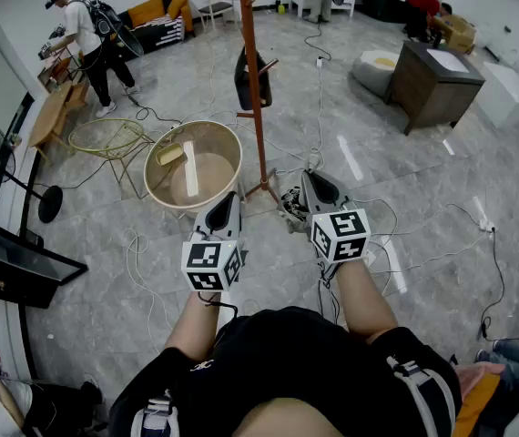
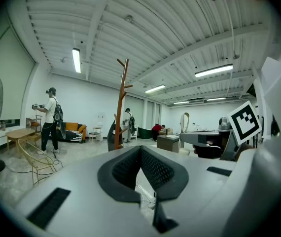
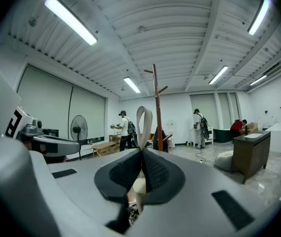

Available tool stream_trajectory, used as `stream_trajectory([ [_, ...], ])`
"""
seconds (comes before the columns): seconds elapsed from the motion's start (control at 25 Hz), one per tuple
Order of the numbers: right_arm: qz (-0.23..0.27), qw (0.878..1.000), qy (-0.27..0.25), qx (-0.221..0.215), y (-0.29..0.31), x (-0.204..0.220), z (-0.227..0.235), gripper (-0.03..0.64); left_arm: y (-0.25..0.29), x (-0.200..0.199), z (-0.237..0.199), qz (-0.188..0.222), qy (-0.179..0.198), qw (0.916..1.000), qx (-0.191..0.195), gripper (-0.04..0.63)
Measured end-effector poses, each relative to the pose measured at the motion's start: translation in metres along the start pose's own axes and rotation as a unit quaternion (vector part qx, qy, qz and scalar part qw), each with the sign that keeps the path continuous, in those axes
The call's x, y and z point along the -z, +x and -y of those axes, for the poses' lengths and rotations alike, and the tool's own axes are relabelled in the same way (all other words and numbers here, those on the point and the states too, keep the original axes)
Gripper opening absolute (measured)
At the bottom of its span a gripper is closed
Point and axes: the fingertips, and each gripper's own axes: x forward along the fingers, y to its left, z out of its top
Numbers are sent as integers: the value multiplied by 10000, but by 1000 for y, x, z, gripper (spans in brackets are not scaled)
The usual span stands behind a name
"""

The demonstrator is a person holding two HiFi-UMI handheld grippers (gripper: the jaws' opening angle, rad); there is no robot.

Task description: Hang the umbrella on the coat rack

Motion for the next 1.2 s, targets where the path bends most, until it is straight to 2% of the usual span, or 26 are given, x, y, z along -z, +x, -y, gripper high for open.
stream_trajectory([
  [0.16, 163, 9998, -6, -152, 0, -2, -12, 20, -3, 0, -8, 26, -20, 10000, -30, 15],
  [0.56, 171, 9996, -226, -4, 18, -3, -45, 20, -4, 1, -40, 104, -79, 9998, 150, 15],
  [0.84, 240, 9990, -264, 277, 58, -6, -61, 21, -1, 9, -96, 148, -104, 9995, 273, 15],
  [1.08, 270, 9983, -72, 517, 98, -11, -76, 21, 9, 0, -143, 130, -29, 9991, 412, 15],
  [1.2, 215, 9985, -38, 508, 119, -6, -74, 21, 22, 2, -158, 100, 3, 9990, 435, 15],
])
